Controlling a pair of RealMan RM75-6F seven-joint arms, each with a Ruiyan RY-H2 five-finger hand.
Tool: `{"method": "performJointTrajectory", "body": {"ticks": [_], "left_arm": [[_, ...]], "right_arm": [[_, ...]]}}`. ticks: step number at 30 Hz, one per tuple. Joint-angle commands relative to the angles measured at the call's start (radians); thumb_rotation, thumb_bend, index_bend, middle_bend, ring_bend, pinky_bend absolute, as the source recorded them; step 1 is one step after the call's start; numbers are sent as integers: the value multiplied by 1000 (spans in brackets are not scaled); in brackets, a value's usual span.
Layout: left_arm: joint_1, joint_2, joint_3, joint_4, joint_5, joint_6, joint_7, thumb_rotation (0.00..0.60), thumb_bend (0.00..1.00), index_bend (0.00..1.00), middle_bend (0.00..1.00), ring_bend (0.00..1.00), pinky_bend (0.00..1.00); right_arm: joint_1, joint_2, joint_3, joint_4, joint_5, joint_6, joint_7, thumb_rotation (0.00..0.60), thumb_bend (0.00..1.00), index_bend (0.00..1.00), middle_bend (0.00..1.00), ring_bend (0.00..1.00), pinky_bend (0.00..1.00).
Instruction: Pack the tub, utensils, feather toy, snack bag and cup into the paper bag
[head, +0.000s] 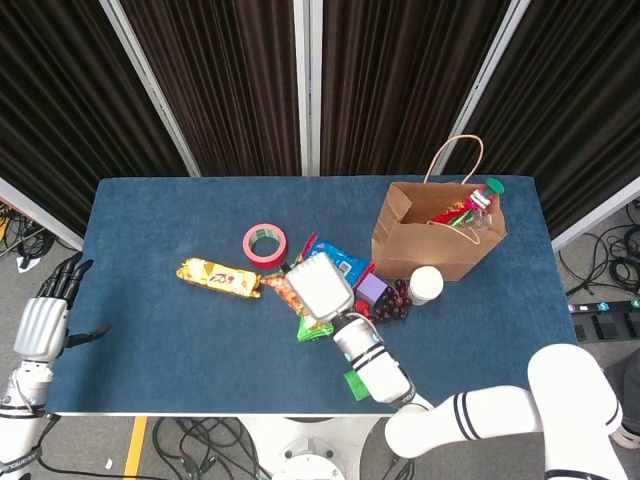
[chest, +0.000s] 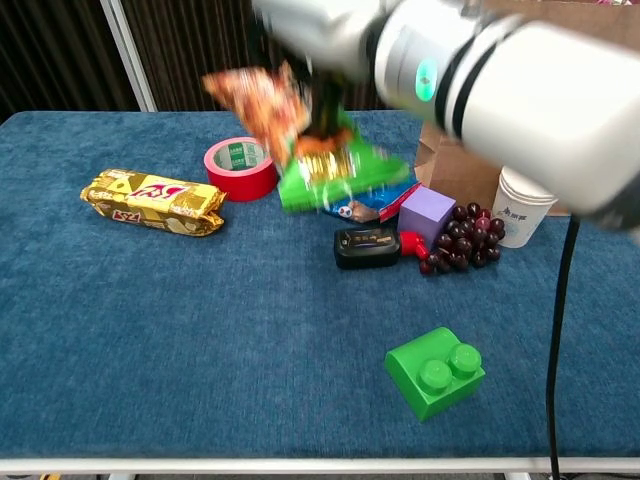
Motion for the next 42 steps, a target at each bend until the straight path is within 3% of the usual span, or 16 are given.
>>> {"method": "performJointTrajectory", "body": {"ticks": [1,6,15,22,30,42], "left_arm": [[0,-1,1,-1,1,-1,1,600,84,114,88,35,198],[-1,0,4,-4,4,0,6,600,85,114,88,35,198],[2,-4,11,-6,9,-1,15,600,84,114,88,35,198],[0,-6,14,-8,14,-1,17,600,84,114,88,35,198],[-2,-7,14,-13,15,-2,21,600,84,114,88,35,198],[-4,-1,12,-28,19,4,36,600,84,114,88,35,198]], "right_arm": [[-2,68,82,-77,-91,79,23,600,268,821,714,774,822],[-17,142,162,-98,-225,167,54,600,272,824,718,774,822],[-66,322,240,-106,-285,222,-4,600,274,828,719,774,822],[-135,436,213,-22,-396,268,-27,600,280,844,729,774,822],[-224,512,187,47,-399,280,7,600,281,845,730,774,822],[-298,470,159,246,-333,235,177,600,281,845,721,774,822]]}}
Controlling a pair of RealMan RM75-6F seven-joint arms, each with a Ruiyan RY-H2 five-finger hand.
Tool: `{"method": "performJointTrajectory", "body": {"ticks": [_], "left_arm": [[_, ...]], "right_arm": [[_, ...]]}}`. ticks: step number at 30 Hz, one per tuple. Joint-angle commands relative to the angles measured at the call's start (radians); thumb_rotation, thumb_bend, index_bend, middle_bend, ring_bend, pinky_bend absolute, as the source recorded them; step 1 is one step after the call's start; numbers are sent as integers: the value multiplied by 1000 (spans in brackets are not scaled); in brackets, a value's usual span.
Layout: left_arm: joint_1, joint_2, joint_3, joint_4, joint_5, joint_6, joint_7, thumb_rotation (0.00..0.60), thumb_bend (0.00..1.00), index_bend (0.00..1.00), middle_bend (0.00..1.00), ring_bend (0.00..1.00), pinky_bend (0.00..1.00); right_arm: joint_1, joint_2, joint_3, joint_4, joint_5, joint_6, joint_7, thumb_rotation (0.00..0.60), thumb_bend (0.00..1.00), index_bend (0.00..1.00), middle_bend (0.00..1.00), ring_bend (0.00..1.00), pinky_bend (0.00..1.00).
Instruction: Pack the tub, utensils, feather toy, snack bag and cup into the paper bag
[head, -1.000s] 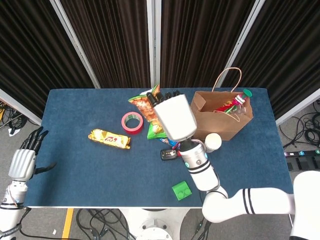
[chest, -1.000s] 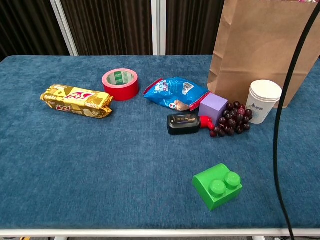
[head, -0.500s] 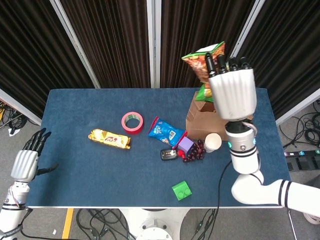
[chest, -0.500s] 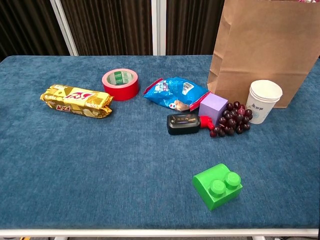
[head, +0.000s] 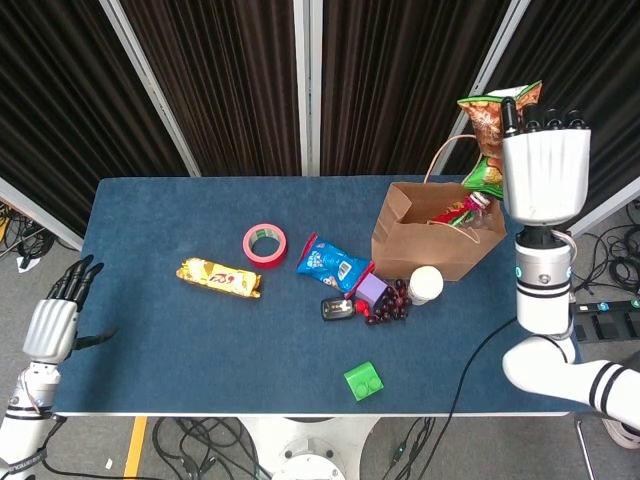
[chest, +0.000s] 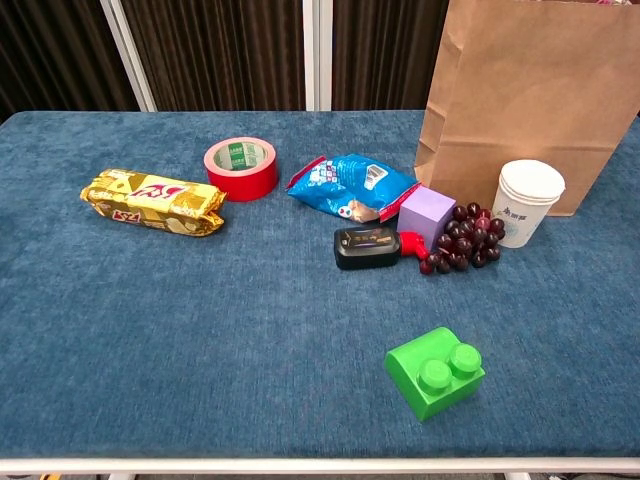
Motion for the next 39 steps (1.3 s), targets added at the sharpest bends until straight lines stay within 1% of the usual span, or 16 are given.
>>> {"method": "performJointTrajectory", "body": {"ticks": [1,6,13,20,26,28,29,31,33,35,37,39], "left_arm": [[1,0,1,-3,1,3,5,600,84,114,87,35,198],[3,3,1,-10,0,4,14,600,84,114,88,35,198],[1,6,1,-16,-2,-3,18,600,84,114,88,35,198],[7,-2,6,6,-10,-11,1,600,84,114,88,35,198],[13,-6,6,24,-13,-7,-15,600,85,114,88,35,198],[15,-7,6,30,-14,-5,-20,600,84,114,88,35,198],[15,-8,5,32,-15,-6,-23,600,84,114,88,35,198],[15,-9,5,36,-16,-7,-28,600,85,114,87,35,198],[16,-10,4,38,-15,-5,-33,600,85,114,87,35,198],[12,-8,0,36,-14,-5,-34,600,85,114,87,35,198],[13,-7,2,35,-12,-2,-34,600,85,114,87,35,198],[12,-8,2,35,-11,-2,-34,600,84,114,88,35,198]], "right_arm": [[-9,-38,-14,72,14,-33,59,600,281,845,721,774,822],[-1,-115,-38,176,7,-61,112,600,281,845,720,774,822],[16,-210,-54,286,2,-93,155,600,281,849,718,774,822],[40,-281,-61,358,-14,-118,172,600,281,847,716,774,822],[55,-320,-59,397,-17,-135,170,600,276,836,709,768,822],[57,-329,-60,404,-18,-141,171,600,258,825,701,761,822],[58,-330,-62,405,-18,-146,169,600,232,815,692,760,822],[57,-328,-67,401,-17,-162,163,600,141,770,654,751,822],[55,-318,-65,384,-6,-179,153,600,26,662,587,732,822],[52,-308,-58,363,3,-185,152,600,0,574,539,725,822],[46,-294,-55,345,13,-191,143,600,0,499,482,725,822],[39,-279,-53,322,29,-201,129,600,0,447,417,721,822]]}}
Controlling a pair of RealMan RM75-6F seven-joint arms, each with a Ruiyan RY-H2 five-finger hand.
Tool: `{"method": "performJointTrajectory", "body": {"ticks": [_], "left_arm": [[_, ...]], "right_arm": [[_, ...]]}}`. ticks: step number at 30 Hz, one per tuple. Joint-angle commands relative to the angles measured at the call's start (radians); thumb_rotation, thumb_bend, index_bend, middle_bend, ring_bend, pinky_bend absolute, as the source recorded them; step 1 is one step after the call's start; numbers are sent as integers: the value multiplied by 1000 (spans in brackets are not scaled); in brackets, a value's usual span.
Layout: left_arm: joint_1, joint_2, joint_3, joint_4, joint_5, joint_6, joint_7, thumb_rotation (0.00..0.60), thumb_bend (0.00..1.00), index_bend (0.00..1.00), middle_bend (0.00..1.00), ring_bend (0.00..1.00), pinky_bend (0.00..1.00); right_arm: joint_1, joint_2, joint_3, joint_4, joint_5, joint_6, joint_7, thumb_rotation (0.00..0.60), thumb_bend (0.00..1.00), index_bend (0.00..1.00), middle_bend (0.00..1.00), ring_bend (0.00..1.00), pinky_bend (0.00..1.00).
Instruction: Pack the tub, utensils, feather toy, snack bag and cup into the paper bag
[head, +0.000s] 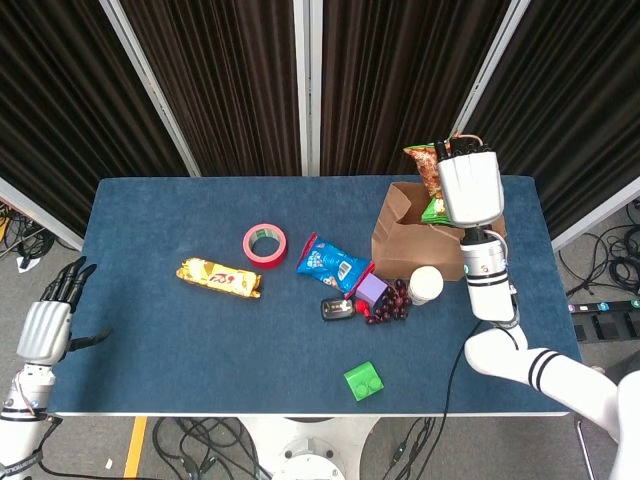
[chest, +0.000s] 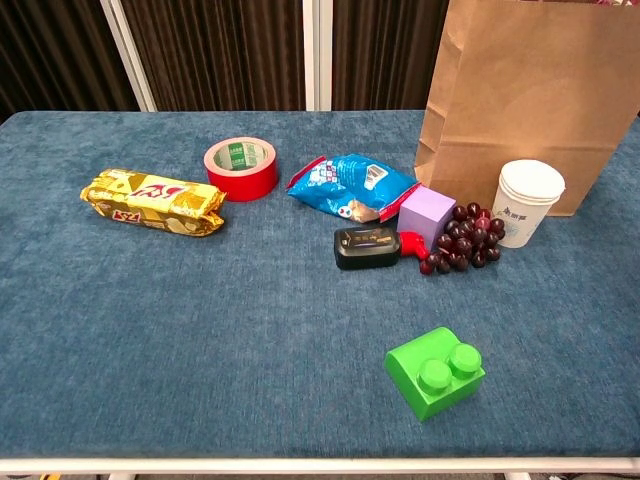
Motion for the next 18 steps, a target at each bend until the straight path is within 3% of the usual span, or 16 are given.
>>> {"method": "performJointTrajectory", "body": {"ticks": [1,3,10,18], "left_arm": [[-2,-1,-1,0,1,-2,0,600,84,114,88,35,198],[-2,-2,0,0,2,-1,2,600,84,114,88,35,198],[-3,0,-1,-5,5,3,9,600,84,114,88,35,198],[-2,0,0,-7,3,1,14,600,84,114,88,35,198]], "right_arm": [[-12,24,5,-33,23,-15,-20,600,0,433,394,719,822],[-19,35,5,-49,26,-13,-25,600,0,410,346,714,822],[-30,52,2,-73,30,-15,-32,600,0,388,321,704,822],[-33,61,-8,-97,56,-46,-63,600,0,308,221,593,822]]}}
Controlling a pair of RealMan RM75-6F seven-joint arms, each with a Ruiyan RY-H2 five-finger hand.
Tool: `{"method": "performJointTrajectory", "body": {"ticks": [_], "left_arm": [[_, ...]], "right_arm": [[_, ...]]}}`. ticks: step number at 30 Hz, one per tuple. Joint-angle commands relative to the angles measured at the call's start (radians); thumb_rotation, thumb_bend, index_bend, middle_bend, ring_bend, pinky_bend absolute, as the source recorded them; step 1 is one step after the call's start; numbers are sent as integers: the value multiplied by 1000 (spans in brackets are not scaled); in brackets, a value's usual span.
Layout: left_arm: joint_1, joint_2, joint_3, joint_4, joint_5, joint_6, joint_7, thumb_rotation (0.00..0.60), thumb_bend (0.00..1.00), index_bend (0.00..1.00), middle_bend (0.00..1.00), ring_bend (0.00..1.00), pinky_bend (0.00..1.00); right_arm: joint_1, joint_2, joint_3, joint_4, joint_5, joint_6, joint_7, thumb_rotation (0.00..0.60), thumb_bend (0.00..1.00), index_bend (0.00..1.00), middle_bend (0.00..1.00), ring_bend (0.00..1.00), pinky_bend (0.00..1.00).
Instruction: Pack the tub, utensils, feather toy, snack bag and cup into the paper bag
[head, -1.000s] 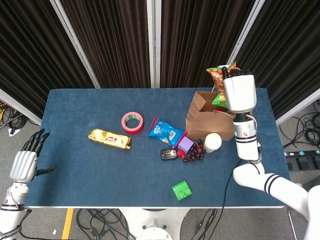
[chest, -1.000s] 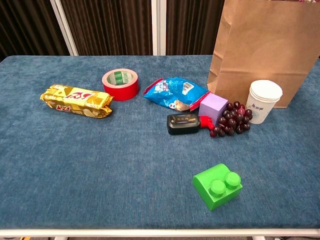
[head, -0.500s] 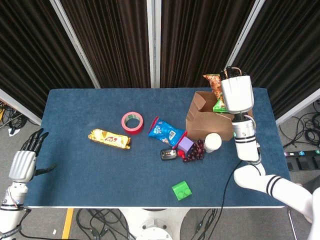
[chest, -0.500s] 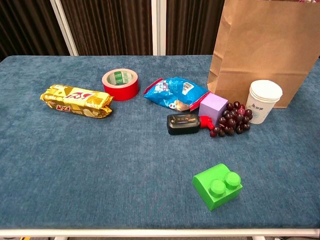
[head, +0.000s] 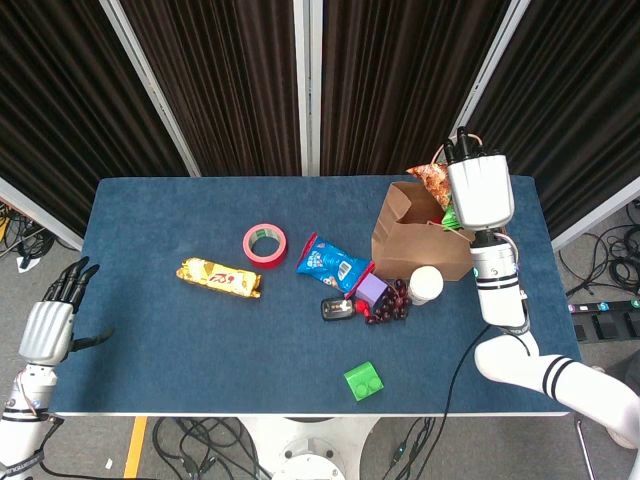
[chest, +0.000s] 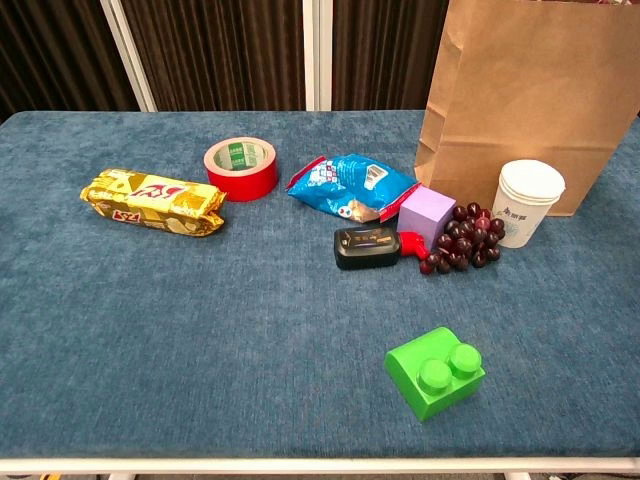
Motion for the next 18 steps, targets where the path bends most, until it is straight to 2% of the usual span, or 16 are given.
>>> {"method": "performJointTrajectory", "body": {"ticks": [1,8,18], "left_arm": [[0,0,-1,0,-1,-1,-1,600,84,114,88,35,198],[-3,-2,-1,3,2,-1,-5,600,84,114,88,35,198],[-5,0,1,-9,9,4,3,600,84,114,87,35,198]], "right_arm": [[0,7,-1,-15,15,-13,-16,600,0,292,208,582,822],[-4,81,9,-139,64,-47,-69,600,0,178,104,467,788],[-16,271,-3,-376,132,-69,-242,600,0,155,70,335,730]]}}
